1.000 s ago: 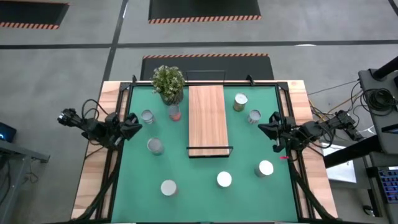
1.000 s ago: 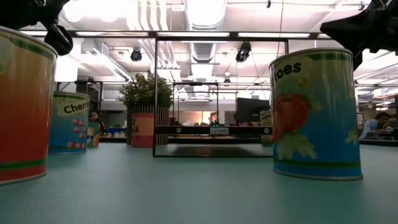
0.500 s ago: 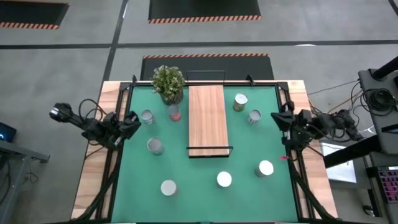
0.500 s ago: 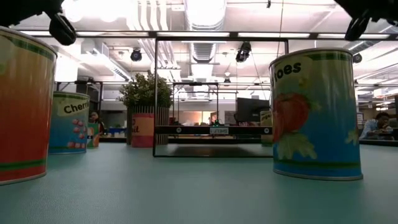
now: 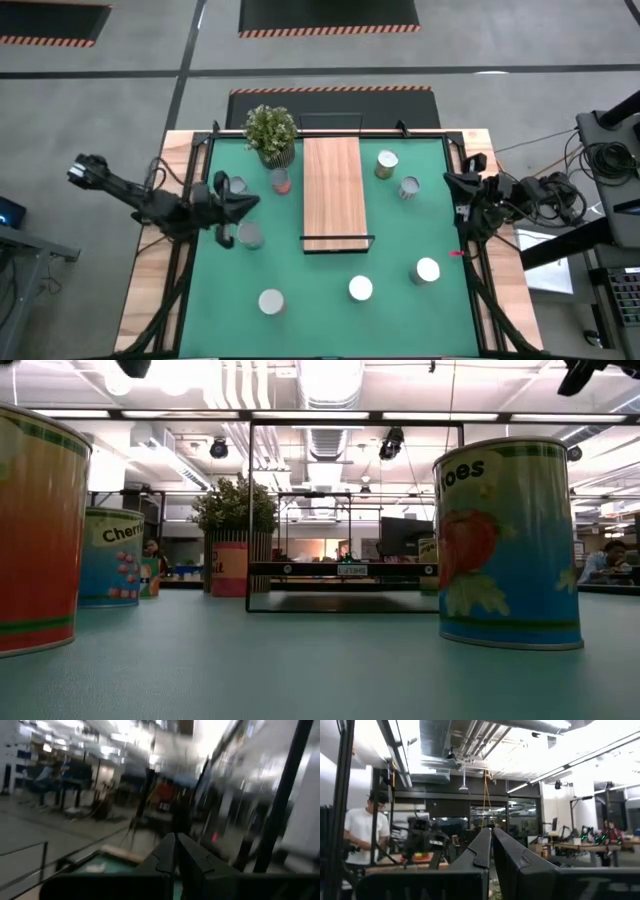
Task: Pick and place cans onto a shelf
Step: Put the canned fruits on the shelf
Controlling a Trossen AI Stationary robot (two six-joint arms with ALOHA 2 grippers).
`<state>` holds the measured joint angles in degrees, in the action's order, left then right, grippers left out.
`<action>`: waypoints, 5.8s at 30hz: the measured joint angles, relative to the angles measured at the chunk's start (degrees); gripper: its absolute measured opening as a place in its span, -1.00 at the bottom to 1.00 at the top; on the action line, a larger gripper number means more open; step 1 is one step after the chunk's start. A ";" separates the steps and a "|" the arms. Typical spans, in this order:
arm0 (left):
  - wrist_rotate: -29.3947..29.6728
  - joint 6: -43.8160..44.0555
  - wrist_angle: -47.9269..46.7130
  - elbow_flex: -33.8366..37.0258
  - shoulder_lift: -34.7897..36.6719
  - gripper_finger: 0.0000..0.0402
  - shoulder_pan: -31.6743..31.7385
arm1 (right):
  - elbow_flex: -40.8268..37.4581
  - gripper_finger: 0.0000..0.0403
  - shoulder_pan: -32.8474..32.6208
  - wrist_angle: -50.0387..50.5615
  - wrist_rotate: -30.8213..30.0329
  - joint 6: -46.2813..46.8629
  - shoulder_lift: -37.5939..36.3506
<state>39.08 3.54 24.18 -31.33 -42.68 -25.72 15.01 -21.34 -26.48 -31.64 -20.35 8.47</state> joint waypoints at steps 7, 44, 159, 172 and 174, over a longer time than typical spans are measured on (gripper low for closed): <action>0.75 7.52 -36.08 -16.53 -9.53 -1.00 2.71 | 2.19 -0.96 0.00 -0.25 0.02 -2.04 4.24; -22.16 3.48 -55.69 -24.06 -32.80 -0.59 35.39 | 2.61 -0.96 0.00 -1.24 0.02 -0.71 9.59; -11.76 26.28 -54.09 -21.44 -43.47 0.98 40.92 | 2.60 -0.96 0.01 1.03 -0.01 -3.79 9.55; -10.75 27.42 -52.18 -21.44 -45.68 0.93 41.49 | 2.58 -0.96 0.01 1.03 -0.01 -4.38 9.55; -10.62 27.44 -52.14 -21.44 -45.95 0.92 41.51 | 2.58 -0.96 0.00 1.03 0.00 -4.40 9.55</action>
<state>28.47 30.98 -27.95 -52.77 -88.63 15.79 17.58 -21.34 -25.45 -31.64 -24.75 18.02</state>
